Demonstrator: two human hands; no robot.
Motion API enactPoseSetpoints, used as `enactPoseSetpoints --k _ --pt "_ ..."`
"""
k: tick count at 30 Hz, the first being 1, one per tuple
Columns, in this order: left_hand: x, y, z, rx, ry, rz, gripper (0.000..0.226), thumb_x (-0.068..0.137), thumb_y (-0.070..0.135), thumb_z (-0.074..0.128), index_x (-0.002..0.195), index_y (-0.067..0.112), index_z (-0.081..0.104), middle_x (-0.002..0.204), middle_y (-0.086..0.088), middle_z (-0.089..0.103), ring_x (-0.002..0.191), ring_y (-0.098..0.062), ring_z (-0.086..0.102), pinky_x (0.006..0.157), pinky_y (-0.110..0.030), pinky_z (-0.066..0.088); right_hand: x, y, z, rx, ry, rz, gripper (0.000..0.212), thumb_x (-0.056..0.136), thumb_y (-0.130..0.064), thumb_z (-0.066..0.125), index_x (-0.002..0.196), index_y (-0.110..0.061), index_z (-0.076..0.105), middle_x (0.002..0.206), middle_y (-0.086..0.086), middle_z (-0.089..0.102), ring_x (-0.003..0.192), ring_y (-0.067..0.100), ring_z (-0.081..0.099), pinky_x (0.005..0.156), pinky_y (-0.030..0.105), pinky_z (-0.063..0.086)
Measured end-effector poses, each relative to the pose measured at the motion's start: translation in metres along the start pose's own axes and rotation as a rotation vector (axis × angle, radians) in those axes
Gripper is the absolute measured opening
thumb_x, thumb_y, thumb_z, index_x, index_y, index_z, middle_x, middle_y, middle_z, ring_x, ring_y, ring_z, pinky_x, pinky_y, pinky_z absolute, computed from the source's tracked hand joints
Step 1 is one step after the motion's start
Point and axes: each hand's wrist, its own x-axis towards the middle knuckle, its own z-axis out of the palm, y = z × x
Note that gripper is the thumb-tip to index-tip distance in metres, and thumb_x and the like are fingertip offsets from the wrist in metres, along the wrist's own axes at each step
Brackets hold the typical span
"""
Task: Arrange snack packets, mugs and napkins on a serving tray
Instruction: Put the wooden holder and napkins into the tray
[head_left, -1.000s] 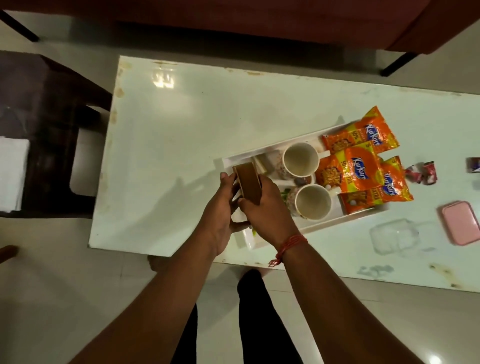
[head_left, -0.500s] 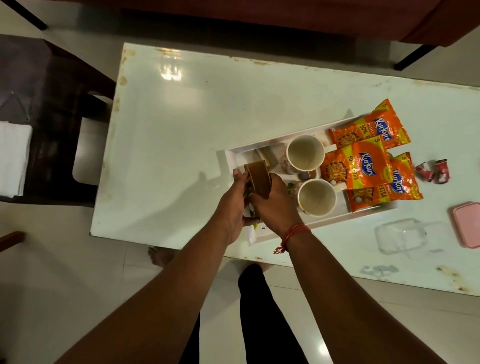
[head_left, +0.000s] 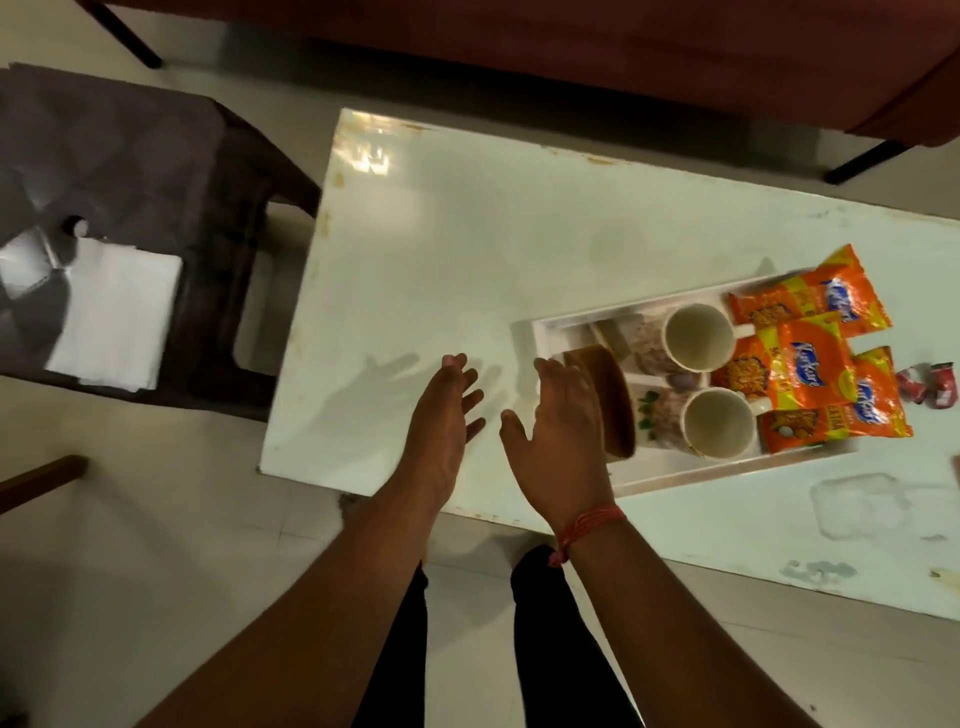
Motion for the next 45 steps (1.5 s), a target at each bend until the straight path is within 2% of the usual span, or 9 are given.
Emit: enactPoseSetpoints --k 10,15,18,23,25,34,38,42,45 --pt "0.012 0.095 -0.187 0.087 0.157 0.266 0.029 0.103 0.042 0.043 0.123 0.031 0.059 0.128 0.004 0.063 0.118 -0.015 0.060 0.100 -0.036 0.048 0.023 -0.165 0.115 0.168 -0.188 -0.104 0.060 0.096 -0.031 0.057 0.149 -0.016 0.034 0.154 0.002 0.036 0.144 0.018 0.031 0.115 0.025 0.023" --pt "0.037 0.133 -0.299 0.569 0.568 0.604 0.021 0.100 0.031 0.053 0.117 0.024 0.065 0.115 0.011 0.062 0.104 -0.007 0.059 0.094 -0.028 0.052 0.042 -0.245 0.176 0.273 -0.241 -0.061 0.054 0.095 -0.037 0.059 0.143 -0.018 0.042 0.145 0.001 0.047 0.131 0.019 0.047 0.108 0.033 0.041" --pt "0.059 0.148 -0.348 0.928 0.711 0.626 0.025 0.096 0.025 0.061 0.121 0.021 0.064 0.124 -0.004 0.061 0.111 -0.021 0.058 0.091 -0.030 0.049 0.057 -0.277 0.204 0.267 -0.205 0.000 0.041 0.093 -0.040 0.060 0.127 -0.020 0.050 0.123 -0.001 0.057 0.107 0.019 0.058 0.080 0.025 0.048" --pt "0.079 0.147 -0.376 1.166 0.553 0.479 0.028 0.094 0.029 0.064 0.122 0.024 0.060 0.123 -0.008 0.054 0.107 -0.026 0.059 0.090 -0.034 0.052 0.071 -0.298 0.235 0.322 -0.189 0.147 0.032 0.094 -0.045 0.058 0.113 -0.022 0.046 0.100 -0.001 0.060 0.079 0.011 0.057 0.046 0.005 0.034" --pt "0.078 0.143 -0.375 1.094 0.510 0.463 0.025 0.094 0.028 0.063 0.118 0.025 0.058 0.123 -0.006 0.054 0.103 -0.024 0.060 0.087 -0.031 0.051 0.074 -0.300 0.241 0.317 -0.191 0.179 0.034 0.093 -0.046 0.058 0.112 -0.021 0.045 0.105 0.000 0.059 0.077 0.009 0.054 0.038 0.003 0.034" --pt "0.060 0.111 -0.365 0.776 0.555 0.441 0.027 0.092 0.028 0.067 0.116 0.023 0.056 0.118 0.000 0.057 0.092 -0.013 0.060 0.082 -0.016 0.047 0.084 -0.286 0.243 0.284 -0.195 0.154 0.032 0.090 -0.039 0.067 0.111 -0.019 0.054 0.106 -0.004 0.059 0.090 0.017 0.057 0.059 0.010 0.041" --pt "0.042 0.090 -0.357 0.226 0.618 0.260 0.024 0.091 0.029 0.069 0.101 0.027 0.048 0.101 0.003 0.059 0.091 -0.016 0.062 0.071 -0.016 0.050 0.068 -0.265 0.230 0.631 -0.385 0.300 0.026 0.091 -0.030 0.068 0.113 -0.017 0.063 0.113 0.001 0.068 0.104 0.024 0.065 0.078 0.041 0.061" --pt "0.027 0.063 -0.334 -0.430 0.194 -0.184 0.022 0.096 0.033 0.060 0.115 0.022 0.057 0.113 -0.009 0.070 0.106 -0.033 0.066 0.088 -0.049 0.058 0.041 -0.238 0.214 0.905 -0.608 0.455 0.024 0.093 -0.022 0.065 0.116 -0.017 0.064 0.112 0.004 0.073 0.098 0.022 0.071 0.069 0.037 0.060" --pt "0.023 0.045 -0.318 -0.621 -0.003 -0.290 0.032 0.099 0.033 0.052 0.124 0.014 0.058 0.120 -0.017 0.070 0.110 -0.040 0.064 0.086 -0.052 0.058 0.025 -0.209 0.198 0.890 -0.729 0.489 0.025 0.093 -0.022 0.065 0.118 -0.020 0.065 0.110 0.002 0.075 0.095 0.020 0.072 0.074 0.040 0.061"
